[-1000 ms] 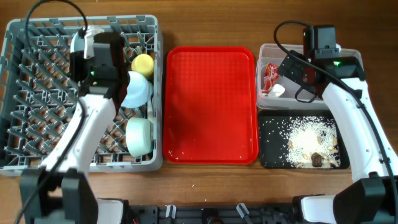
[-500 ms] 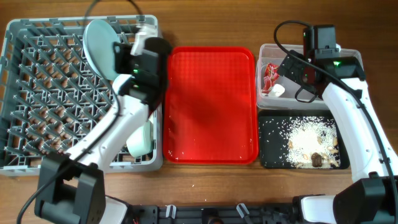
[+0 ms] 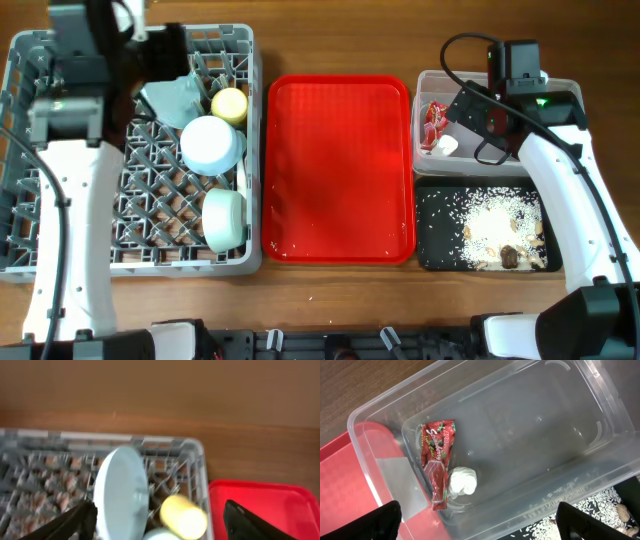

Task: Sort waste into correct bins and load items into the dishwasher rack

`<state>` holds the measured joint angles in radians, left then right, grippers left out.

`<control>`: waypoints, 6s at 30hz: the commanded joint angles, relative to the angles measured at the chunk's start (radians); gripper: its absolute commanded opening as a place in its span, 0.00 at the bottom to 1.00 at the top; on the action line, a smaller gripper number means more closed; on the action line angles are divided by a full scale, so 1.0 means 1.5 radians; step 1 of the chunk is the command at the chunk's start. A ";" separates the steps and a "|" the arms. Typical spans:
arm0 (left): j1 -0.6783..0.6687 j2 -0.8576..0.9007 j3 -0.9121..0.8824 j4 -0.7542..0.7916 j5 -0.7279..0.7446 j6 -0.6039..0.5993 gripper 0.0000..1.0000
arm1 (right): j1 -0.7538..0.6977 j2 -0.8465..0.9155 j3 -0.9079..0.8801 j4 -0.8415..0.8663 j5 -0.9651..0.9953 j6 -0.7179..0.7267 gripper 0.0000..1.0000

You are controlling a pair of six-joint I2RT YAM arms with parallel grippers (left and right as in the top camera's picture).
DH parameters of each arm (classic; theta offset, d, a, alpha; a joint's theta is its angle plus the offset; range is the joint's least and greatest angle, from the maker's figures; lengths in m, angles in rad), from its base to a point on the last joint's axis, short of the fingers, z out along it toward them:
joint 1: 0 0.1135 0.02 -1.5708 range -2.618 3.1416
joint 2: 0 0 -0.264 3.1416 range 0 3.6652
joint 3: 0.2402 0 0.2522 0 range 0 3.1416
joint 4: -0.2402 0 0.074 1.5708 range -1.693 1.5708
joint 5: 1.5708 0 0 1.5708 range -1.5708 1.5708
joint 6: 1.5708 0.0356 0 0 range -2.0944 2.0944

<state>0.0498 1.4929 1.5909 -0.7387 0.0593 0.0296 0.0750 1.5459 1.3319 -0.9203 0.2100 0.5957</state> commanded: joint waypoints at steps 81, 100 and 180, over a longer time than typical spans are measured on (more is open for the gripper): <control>-0.305 0.111 -0.342 0.027 -0.172 -0.287 0.04 | -0.002 0.006 0.001 0.000 -0.001 -0.011 1.00; -0.305 0.111 -0.342 0.073 -0.197 -0.061 0.04 | -0.002 0.006 0.001 0.000 -0.001 -0.011 1.00; -0.132 -0.174 -0.056 -0.095 -0.080 -0.277 1.00 | 0.063 -1.023 -0.884 0.615 -0.171 -0.128 1.00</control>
<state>-0.1547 1.2324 1.5078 -0.8833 -0.0685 -0.3801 0.1677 0.0154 0.0063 -0.0013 -0.0265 0.3931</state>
